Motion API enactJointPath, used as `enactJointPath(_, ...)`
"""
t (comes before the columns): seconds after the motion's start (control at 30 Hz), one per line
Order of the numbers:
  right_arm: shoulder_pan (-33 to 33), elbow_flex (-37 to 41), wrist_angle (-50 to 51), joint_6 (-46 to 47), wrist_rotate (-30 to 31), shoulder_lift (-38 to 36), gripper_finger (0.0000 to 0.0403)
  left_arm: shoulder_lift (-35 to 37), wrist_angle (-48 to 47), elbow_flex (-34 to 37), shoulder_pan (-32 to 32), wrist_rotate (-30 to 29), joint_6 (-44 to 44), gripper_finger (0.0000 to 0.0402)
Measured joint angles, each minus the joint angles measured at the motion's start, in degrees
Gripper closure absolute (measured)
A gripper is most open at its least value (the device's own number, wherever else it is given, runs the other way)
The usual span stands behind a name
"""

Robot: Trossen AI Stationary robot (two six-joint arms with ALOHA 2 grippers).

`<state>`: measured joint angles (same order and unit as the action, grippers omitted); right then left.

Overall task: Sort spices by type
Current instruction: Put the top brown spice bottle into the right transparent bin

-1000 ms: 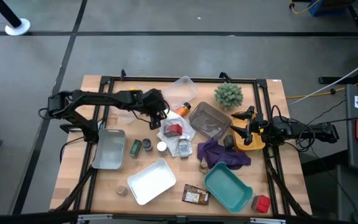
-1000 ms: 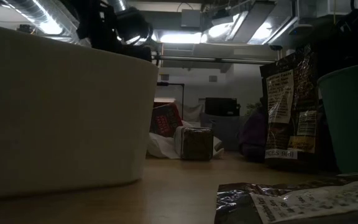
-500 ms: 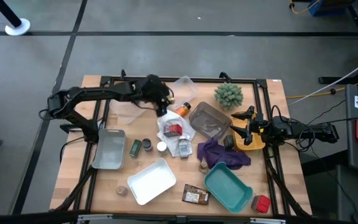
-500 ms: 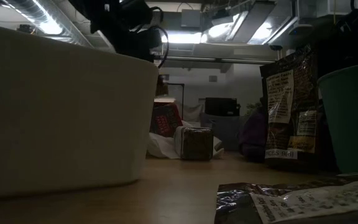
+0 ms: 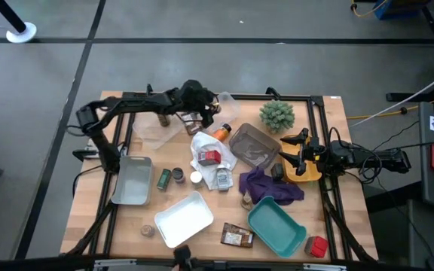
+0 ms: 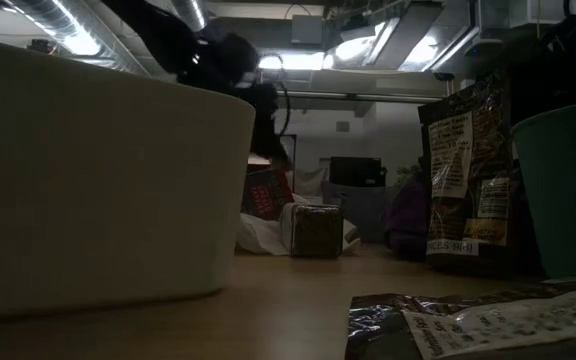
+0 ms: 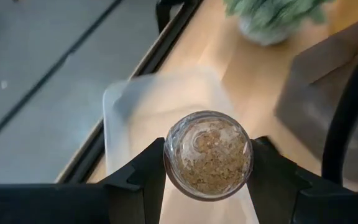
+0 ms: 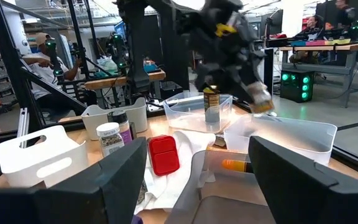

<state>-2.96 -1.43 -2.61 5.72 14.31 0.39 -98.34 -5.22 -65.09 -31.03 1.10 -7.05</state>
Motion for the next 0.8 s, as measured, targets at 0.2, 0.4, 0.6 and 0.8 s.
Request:
enactJointPath(0.2,0.0,-0.1,0.6,0.0,-0.2,0.0,0.012,-5.5,-6.1,-4.5,-1.8,-0.1,1.3,0.0234)
enactJointPath(0.4,0.0,-0.1,1.1,0.0,-0.3,0.0,0.012,-8.0,-8.2,-5.3,-2.1,-0.1,2.4,0.0234)
enactJointPath(0.6,0.0,-0.1,1.2,0.0,-0.4,0.0,0.012,-9.2,-10.8,-5.3,-2.1,-0.3,2.8,0.0234)
enactJointPath(0.8,0.0,-0.1,1.3,0.0,-0.8,0.0,0.012,-9.6,-10.8,-5.3,-2.1,-0.4,2.9,0.0234)
